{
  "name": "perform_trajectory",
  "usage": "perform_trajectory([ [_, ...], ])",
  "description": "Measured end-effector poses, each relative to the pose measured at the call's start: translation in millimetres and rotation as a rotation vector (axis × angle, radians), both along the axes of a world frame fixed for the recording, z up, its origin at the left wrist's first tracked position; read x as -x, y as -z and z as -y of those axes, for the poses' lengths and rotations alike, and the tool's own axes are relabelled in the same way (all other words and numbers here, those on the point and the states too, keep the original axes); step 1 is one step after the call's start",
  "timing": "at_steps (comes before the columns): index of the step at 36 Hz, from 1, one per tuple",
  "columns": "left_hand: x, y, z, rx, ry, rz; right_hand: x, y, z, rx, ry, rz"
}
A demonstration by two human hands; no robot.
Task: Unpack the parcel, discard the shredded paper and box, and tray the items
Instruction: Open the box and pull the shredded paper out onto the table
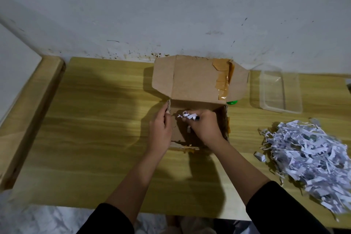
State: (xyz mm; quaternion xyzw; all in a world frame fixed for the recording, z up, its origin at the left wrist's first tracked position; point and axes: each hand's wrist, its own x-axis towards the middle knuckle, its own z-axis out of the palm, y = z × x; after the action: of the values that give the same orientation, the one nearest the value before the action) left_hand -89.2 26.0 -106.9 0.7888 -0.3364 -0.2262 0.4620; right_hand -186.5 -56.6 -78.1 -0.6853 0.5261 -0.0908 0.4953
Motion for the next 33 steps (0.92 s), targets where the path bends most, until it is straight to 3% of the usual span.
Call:
perform_trajectory([
  [13,-8,-24,5,-0.064,-0.059,-0.009,49,-42,10,0.140,0.297,0.097],
  [19,-3,-35,5,-0.107,-0.078,0.145,99,-62,14,0.193,0.393,0.099],
  [23,20,-57,11,-0.035,-0.084,0.248,146,-70,16,0.213,0.494,0.100],
  [29,94,-69,55,0.108,0.274,0.175,228,-67,31,0.305,0.560,0.016],
  [33,165,-60,85,0.093,0.586,0.125,274,-46,44,0.326,0.547,-0.066],
])
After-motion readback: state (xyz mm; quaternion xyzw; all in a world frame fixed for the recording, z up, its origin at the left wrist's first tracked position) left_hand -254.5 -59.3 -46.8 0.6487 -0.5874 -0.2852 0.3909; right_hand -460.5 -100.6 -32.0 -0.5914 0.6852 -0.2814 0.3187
